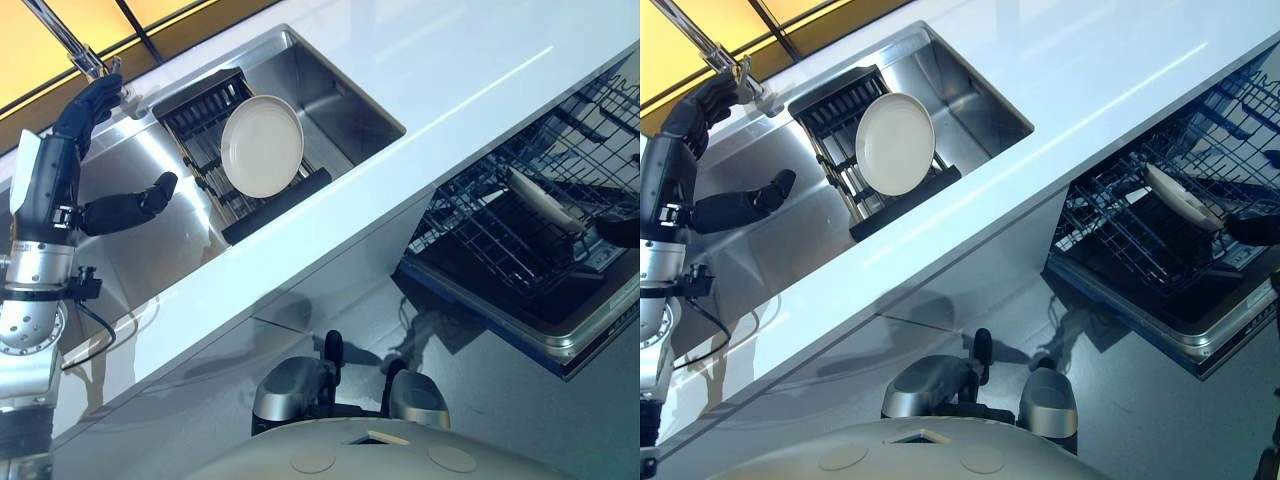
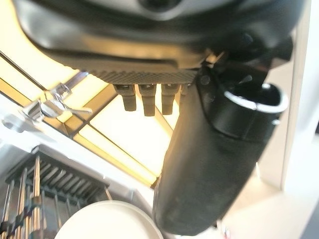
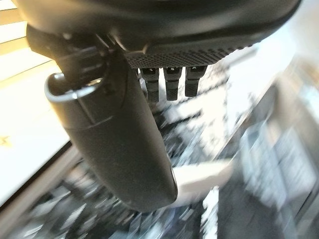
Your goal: Pick up plates and place into dishwasher.
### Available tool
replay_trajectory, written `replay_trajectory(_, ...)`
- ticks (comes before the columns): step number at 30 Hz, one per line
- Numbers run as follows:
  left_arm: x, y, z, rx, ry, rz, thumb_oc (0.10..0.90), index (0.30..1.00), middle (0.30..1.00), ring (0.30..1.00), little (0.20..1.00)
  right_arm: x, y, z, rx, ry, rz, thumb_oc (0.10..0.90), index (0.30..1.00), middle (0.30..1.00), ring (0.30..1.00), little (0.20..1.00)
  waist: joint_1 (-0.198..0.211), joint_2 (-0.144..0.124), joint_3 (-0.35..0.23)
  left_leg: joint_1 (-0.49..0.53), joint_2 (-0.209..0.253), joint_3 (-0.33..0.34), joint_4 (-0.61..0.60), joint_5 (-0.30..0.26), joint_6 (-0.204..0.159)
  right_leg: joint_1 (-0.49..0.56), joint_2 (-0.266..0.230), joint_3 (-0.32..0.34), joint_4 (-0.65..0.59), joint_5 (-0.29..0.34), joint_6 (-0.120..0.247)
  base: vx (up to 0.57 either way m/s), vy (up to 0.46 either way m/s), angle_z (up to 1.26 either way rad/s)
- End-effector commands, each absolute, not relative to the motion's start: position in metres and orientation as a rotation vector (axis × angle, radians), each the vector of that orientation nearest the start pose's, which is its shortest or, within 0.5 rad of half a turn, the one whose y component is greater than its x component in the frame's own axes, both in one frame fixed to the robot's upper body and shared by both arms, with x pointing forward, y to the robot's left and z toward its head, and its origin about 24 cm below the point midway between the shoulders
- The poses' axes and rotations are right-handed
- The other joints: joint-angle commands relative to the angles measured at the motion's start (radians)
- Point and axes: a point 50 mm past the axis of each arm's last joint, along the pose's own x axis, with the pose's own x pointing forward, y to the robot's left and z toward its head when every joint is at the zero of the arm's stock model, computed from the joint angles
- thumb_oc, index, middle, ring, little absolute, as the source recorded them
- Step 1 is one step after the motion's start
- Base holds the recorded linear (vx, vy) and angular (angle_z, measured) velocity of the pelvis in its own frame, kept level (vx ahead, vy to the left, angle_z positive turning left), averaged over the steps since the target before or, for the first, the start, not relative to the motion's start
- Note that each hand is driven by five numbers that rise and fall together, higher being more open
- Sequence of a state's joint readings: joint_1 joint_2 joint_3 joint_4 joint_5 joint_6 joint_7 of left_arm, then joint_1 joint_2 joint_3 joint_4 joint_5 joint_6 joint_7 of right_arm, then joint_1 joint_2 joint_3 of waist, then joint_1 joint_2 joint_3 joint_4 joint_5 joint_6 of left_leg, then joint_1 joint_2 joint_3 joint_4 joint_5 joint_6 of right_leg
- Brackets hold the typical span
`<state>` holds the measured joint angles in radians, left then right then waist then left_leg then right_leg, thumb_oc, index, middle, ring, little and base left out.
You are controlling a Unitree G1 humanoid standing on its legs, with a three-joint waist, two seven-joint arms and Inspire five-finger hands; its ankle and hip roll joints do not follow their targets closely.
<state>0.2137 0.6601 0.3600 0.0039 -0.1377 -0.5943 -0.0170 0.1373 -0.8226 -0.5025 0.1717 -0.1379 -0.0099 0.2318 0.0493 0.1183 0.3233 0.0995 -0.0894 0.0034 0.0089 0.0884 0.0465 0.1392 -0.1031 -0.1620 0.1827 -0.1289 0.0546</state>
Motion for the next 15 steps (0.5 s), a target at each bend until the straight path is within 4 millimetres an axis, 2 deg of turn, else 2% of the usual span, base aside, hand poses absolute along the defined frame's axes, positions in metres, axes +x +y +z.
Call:
replay_trajectory(1, 0.179, 0.32, 0.173, 0.679, -0.657, 0.197, 0.8, 0.9, 0.9, 0.9, 0.9, 0.197, -0.397, 0.187, -0.87, -0.031, -0.354, 0.8, 0.9, 0.9, 0.9, 0.9, -0.01, -0.064, -0.148, -0.002, -0.025, -0.008, 0.073, -0.111, -0.007, -0.095, 0.047, -0.027, -0.002, 0.103, -0.017, -0.13, -0.059, 0.02)
replay_trajectory(8, 0.193, 0.32, 0.156, 0.723, -0.545, 0.229, 0.8, 0.9, 0.9, 0.9, 0.9, 0.198, -0.378, 0.184, -0.712, -0.172, -0.275, 0.8, 0.9, 0.9, 0.9, 0.9, -0.041, -0.075, -0.197, 0.044, -0.027, -0.008, 0.044, -0.133, -0.003, -0.057, 0.062, -0.018, -0.022, 0.093, -0.016, -0.14, -0.044, -0.05)
replay_trajectory(13, 0.207, 0.325, 0.144, 0.813, -0.414, 0.199, 0.8, 0.9, 0.9, 0.9, 0.9, 0.206, -0.356, 0.171, -0.606, -0.193, -0.073, 0.8, 0.9, 0.9, 0.9, 0.9, -0.067, -0.075, -0.235, 0.065, -0.035, 0.002, 0.038, -0.157, 0.0, -0.035, 0.071, -0.004, -0.056, 0.079, -0.019, -0.08, 0.003, -0.14)
replay_trajectory(15, 0.22, 0.324, 0.143, 0.884, -0.368, 0.176, 0.8, 0.9, 0.9, 0.9, 0.9, 0.219, -0.343, 0.166, -0.604, -0.188, 0.025, 0.8, 0.9, 0.9, 0.9, 0.9, -0.078, -0.071, -0.246, 0.072, -0.038, 0.01, 0.047, -0.173, 0.005, -0.026, 0.075, 0.003, -0.068, 0.067, -0.023, -0.06, 0.029, -0.17)
